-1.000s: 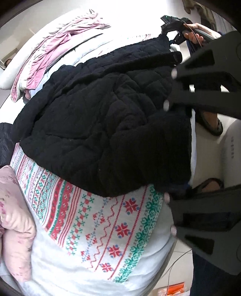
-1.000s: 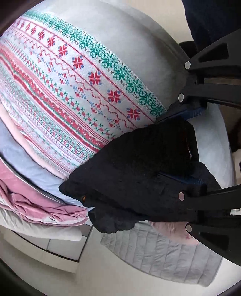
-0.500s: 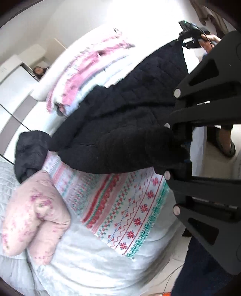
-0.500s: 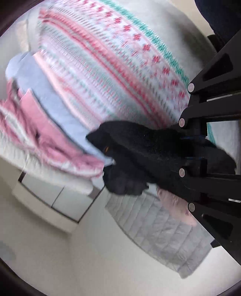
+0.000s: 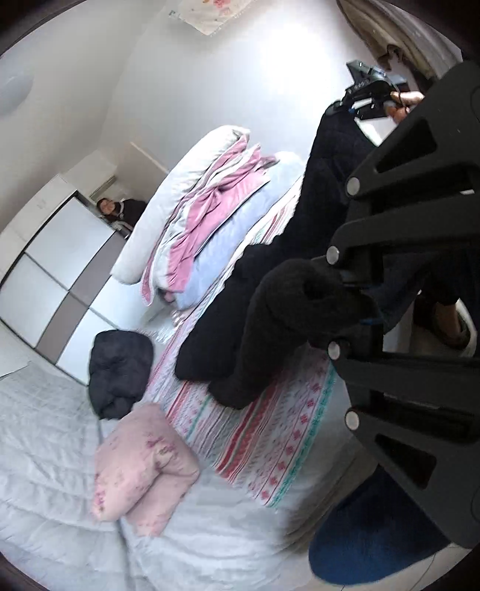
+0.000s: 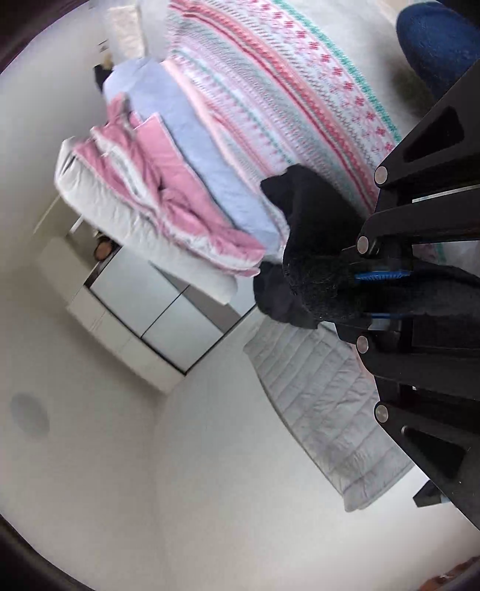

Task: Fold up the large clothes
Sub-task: 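Lift the coat hem with both grippers and carry it toward the collar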

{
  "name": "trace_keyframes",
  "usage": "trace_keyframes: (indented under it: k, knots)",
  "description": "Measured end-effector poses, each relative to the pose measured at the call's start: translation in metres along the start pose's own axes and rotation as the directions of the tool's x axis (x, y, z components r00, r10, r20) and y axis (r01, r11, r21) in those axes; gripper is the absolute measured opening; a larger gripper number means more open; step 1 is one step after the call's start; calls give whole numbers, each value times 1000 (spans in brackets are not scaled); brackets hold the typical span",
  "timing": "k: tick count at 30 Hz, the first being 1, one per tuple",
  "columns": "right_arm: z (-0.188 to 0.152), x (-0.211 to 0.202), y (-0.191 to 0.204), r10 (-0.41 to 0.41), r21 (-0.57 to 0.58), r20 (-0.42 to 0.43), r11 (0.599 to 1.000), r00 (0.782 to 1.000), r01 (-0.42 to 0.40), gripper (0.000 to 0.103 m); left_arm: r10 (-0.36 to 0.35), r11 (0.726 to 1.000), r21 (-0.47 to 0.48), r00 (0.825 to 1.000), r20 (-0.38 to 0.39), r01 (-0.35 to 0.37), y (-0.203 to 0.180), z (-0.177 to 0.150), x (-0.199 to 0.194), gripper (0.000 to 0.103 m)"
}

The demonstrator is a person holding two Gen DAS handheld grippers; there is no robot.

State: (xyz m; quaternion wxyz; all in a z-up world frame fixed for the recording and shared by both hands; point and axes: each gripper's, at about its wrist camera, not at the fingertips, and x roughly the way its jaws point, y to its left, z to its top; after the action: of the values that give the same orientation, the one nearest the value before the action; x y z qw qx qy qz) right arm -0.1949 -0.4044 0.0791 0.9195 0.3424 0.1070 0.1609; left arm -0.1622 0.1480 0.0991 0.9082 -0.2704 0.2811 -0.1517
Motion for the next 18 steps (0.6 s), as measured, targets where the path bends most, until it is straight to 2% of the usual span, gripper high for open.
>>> trace_keyframes:
  k: [4, 5, 7, 13, 18]
  knots:
    - [-6, 32, -31, -72, 66, -90, 995, 993, 78, 12, 52, 997, -51, 996, -69, -56, 22, 4, 33, 12]
    - [-9, 38, -35, -78, 75, -101, 993, 992, 86, 12, 59, 994, -83, 993, -106, -68, 31, 6, 46, 12]
    - [-15, 52, -43, -84, 91, -120, 991, 989, 95, 12, 69, 991, -105, 989, -131, -83, 36, 7, 55, 12]
    - [-3, 69, -56, -74, 128, -104, 988, 992, 87, 13, 66, 990, -117, 994, -90, -76, 37, 27, 67, 13]
    - [6, 106, -61, -72, 157, -93, 984, 993, 86, 13, 43, 987, -150, 995, -91, -56, 37, 49, 100, 13]
